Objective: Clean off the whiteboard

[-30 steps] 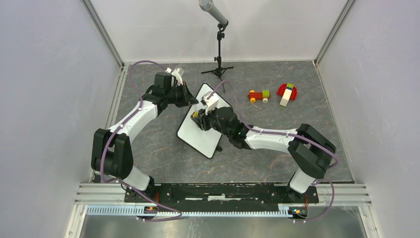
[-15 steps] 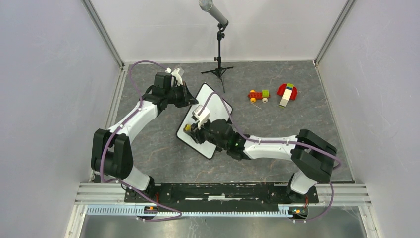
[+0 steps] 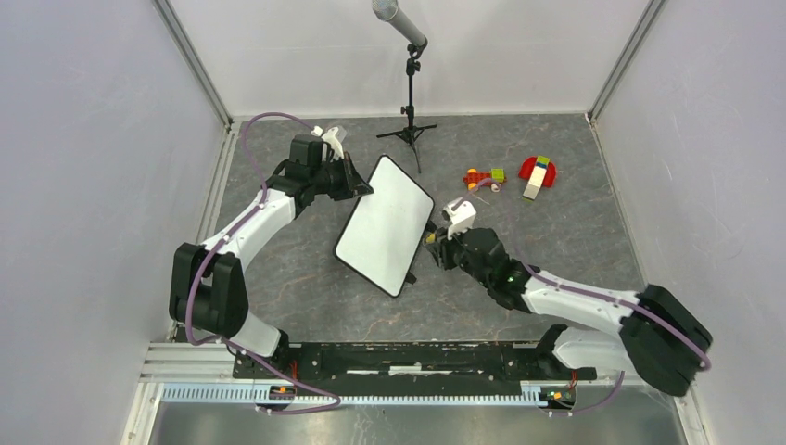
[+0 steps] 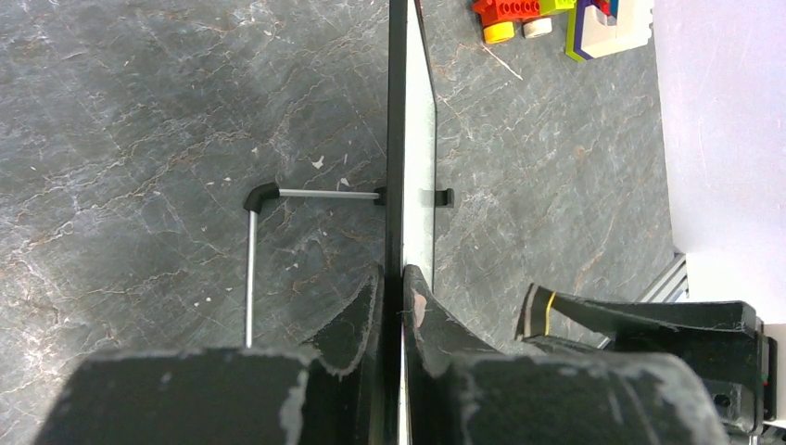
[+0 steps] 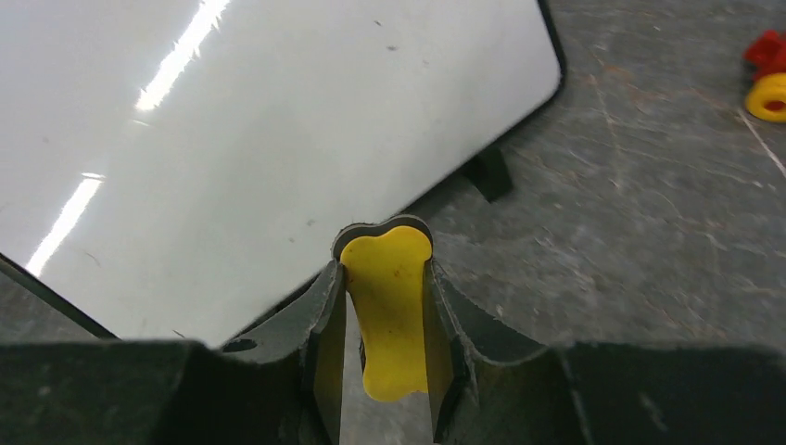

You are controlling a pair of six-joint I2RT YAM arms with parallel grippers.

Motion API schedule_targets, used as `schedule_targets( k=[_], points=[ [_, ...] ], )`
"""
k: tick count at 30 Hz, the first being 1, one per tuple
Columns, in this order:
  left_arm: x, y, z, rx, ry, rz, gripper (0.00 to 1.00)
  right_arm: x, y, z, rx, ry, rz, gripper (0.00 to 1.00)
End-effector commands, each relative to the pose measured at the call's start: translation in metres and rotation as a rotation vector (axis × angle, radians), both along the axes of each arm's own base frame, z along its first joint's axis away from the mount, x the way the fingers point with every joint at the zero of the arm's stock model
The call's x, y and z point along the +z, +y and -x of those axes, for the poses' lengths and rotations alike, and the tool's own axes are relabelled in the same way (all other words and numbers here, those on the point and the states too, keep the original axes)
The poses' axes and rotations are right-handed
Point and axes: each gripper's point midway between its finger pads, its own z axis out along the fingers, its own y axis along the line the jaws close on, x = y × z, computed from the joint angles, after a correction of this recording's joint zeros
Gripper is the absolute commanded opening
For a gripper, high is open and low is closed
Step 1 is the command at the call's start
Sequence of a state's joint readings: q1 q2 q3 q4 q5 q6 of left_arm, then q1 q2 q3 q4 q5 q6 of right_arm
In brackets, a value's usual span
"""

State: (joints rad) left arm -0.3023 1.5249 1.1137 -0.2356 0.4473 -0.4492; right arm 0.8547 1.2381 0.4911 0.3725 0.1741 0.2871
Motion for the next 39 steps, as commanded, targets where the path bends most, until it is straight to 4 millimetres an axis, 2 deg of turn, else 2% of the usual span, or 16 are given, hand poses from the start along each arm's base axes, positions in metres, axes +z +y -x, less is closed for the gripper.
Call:
schedule_targets(
  k=[1,3,6,10,15,18,24,27,31,34,39],
  points=[
    [0.004,-0.009,0.015,-0.034,0.027,-0.002,0.06,-0.028,-0.066,0.006,-0.172,0.027,0.202,0.26],
    [0.008,-0.009,0.016,-0.037,0.019,0.003,0.08,-0.044,-0.089,0.015,-0.214,0.059,0.273,0.27],
    [0.01,-0.011,0.018,-0.048,0.016,0.009,0.14,-0.065,-0.106,0.03,-0.237,0.15,0.327,0.27],
    [0.01,-0.011,0.018,-0.05,0.016,0.007,0.26,-0.077,-0.104,0.046,-0.206,0.243,0.335,0.29],
    [0.017,-0.012,0.021,-0.08,-0.012,0.01,0.42,-0.079,-0.107,0.048,-0.196,0.245,0.352,0.42],
    [0.025,-0.008,0.023,-0.081,-0.058,-0.009,0.54,-0.075,-0.107,0.046,-0.195,0.235,0.362,0.54],
    [0.042,0.012,0.021,-0.023,-0.182,-0.124,0.64,-0.055,-0.103,0.041,-0.184,0.193,0.338,0.88],
    [0.051,0.023,0.021,0.015,-0.245,-0.207,0.66,-0.043,-0.104,0.04,-0.182,0.168,0.329,0.98],
    [0.071,0.037,0.025,0.062,-0.356,-0.286,0.68,-0.022,-0.109,0.041,-0.184,0.127,0.315,0.98],
    [0.095,0.04,0.035,0.055,-0.447,-0.293,0.69,0.002,-0.114,0.042,-0.192,0.076,0.272,0.98],
    [0.15,0.042,0.061,0.068,-0.567,-0.188,0.75,0.06,-0.128,0.043,-0.23,-0.023,0.21,0.98]
  ],
)
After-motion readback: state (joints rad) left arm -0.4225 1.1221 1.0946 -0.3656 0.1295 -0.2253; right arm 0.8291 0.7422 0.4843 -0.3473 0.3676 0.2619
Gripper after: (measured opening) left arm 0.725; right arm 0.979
